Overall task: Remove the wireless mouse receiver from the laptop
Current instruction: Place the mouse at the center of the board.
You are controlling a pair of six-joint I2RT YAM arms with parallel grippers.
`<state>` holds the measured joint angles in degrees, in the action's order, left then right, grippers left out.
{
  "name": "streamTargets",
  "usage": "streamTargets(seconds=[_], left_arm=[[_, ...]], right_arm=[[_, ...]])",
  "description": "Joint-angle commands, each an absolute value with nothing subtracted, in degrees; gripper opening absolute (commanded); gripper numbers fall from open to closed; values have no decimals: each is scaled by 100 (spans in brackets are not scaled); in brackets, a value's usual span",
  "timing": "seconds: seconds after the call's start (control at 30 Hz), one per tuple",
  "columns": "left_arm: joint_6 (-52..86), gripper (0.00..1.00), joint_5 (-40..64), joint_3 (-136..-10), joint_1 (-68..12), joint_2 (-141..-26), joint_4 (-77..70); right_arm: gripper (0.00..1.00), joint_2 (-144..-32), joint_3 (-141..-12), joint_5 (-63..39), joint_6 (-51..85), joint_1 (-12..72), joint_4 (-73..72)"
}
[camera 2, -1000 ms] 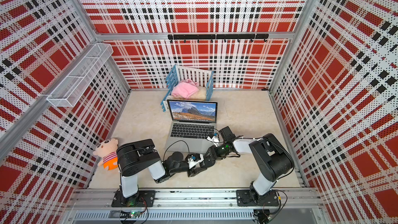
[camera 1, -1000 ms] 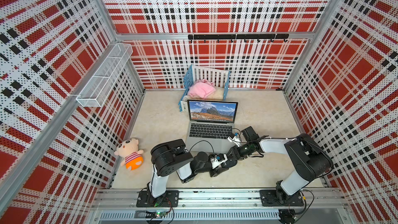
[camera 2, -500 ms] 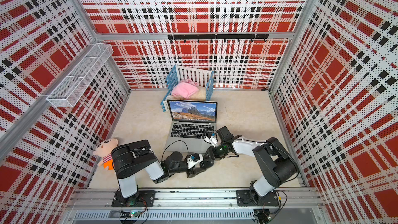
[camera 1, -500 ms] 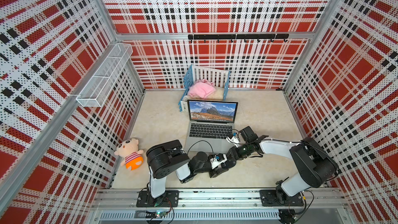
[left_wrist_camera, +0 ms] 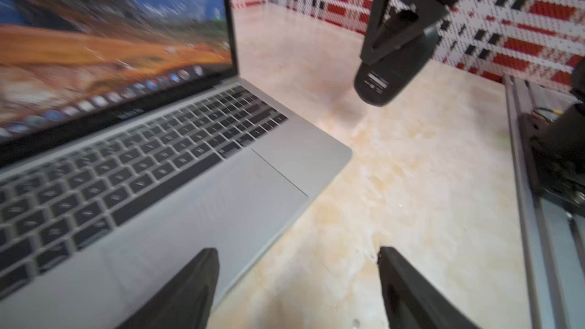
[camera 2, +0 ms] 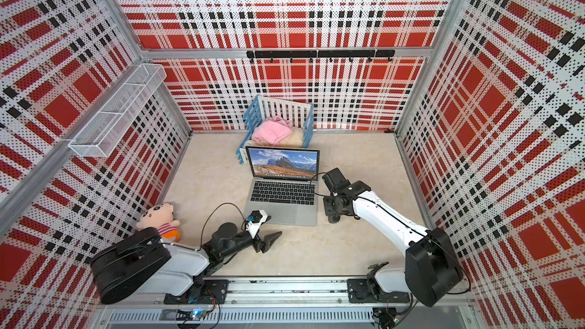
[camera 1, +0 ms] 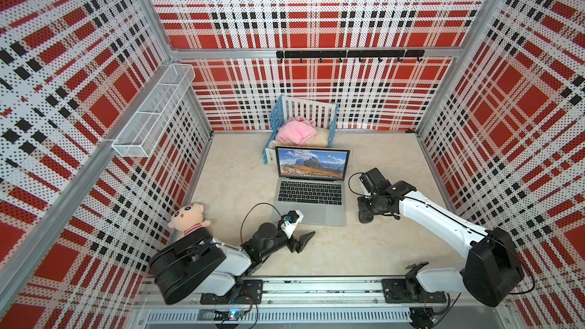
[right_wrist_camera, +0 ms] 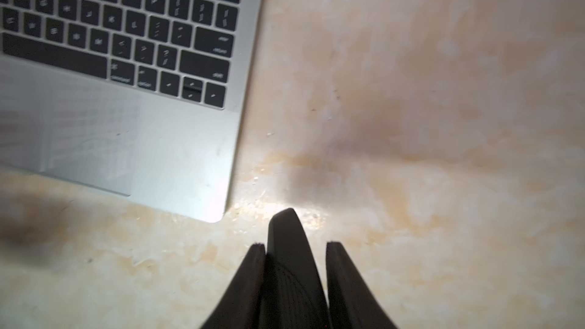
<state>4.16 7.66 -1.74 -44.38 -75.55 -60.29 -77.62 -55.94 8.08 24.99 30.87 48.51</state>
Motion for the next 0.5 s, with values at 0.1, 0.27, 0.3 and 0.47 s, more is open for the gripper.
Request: streamTargets(seconds=[0.1,0.27,0.3,0.47], left_arm=[[2033,99,692,66,-3181,-6314,-5436],[2874,99,1031,0,-2533,-5804,-5087],[2923,99,1054,0,-2464,-5686,-5013],[2956,99,1160,-9,-2223,-5135,-4592]], right_arm=[[27,-8854,-6419,3253,2510,3296,5585],[29,-10051,-6864,4760,2641,3638,5659],[30,-10251,-6904,4953,2655,3700,5619],[40,-11014,-7012,5000,2636,3932,5467]])
